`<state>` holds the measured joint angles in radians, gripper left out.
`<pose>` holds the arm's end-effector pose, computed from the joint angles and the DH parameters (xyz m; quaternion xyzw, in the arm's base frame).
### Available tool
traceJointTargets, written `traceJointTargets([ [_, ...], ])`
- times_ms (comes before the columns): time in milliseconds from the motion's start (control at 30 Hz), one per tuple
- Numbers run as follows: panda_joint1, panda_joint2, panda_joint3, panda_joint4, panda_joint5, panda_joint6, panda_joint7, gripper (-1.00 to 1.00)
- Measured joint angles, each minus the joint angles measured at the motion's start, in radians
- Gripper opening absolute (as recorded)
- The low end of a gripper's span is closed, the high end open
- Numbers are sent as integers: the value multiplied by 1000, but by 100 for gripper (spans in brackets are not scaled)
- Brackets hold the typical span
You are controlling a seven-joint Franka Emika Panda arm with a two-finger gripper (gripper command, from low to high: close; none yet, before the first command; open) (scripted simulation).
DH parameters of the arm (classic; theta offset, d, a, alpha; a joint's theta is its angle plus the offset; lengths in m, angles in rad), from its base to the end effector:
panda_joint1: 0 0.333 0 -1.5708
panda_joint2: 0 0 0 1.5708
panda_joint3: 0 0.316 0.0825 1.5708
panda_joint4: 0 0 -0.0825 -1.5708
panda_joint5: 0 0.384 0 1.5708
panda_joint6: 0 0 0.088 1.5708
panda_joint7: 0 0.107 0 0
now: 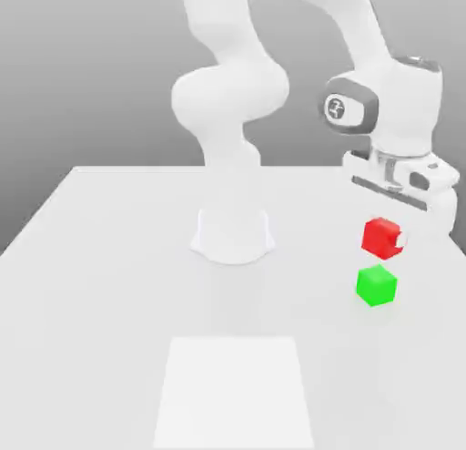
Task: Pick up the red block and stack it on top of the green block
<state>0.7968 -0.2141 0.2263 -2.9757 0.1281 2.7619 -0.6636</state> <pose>0.1768 0.2665 0.2249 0.7100 0.7042 -0.0010 0.0004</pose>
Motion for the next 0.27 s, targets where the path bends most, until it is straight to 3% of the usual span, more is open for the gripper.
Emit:
traceJointTargets([
  [167,-33,177,10,3,-95,172,58,-100],
  [200,-35,197,11,4,-114,191,70,100],
  [267,-36,197,11,4,-114,191,70,100],
])
